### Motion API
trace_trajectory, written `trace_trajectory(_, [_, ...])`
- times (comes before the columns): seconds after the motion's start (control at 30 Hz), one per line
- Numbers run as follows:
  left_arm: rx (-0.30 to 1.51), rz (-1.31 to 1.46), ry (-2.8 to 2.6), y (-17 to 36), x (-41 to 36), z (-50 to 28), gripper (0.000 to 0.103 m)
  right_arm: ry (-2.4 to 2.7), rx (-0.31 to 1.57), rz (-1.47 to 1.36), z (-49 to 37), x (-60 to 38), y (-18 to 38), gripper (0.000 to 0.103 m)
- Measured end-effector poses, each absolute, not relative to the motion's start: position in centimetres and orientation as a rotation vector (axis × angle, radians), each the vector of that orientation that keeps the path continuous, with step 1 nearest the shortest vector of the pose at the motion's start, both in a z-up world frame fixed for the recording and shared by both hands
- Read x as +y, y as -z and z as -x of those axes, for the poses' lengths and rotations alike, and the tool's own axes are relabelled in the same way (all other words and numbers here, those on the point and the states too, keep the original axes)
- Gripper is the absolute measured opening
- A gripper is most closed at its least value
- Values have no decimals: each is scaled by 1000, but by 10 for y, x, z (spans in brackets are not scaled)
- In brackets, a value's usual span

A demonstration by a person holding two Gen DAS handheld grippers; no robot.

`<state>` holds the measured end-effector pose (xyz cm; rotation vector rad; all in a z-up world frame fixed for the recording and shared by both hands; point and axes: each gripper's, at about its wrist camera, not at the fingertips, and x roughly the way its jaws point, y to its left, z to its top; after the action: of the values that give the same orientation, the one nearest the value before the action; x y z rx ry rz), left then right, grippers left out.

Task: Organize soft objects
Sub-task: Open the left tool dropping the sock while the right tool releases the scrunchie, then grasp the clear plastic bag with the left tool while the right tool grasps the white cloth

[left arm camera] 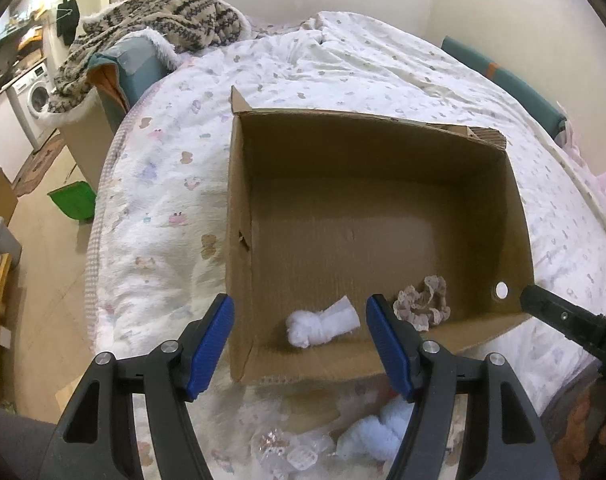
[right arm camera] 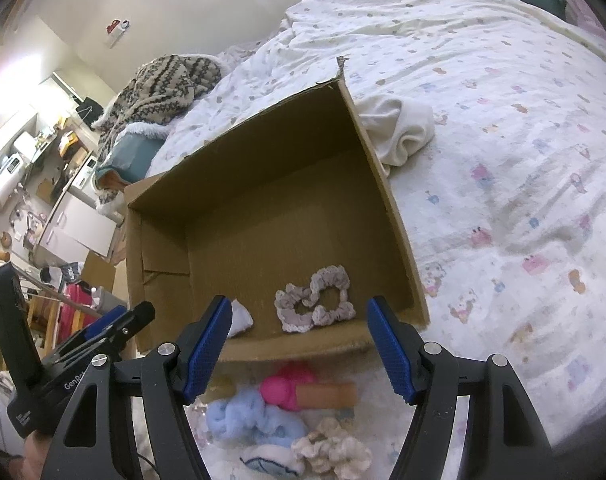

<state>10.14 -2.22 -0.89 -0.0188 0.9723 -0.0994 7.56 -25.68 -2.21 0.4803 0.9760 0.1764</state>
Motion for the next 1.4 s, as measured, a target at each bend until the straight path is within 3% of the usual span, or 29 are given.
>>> trace_trajectory(0.9, [1022, 84, 27, 12, 11, -47, 66, -145, 1044, -484, -29, -260, 28, 74])
trace_trajectory(1.2, [1062, 142, -25, 19, 28, -38, 66, -155, 1239, -587, -33, -261, 68, 74])
trace_trajectory(1.4, [1109, 174, -47, 29, 35, -41, 66, -121, 1392, -481, -38, -241, 97, 74])
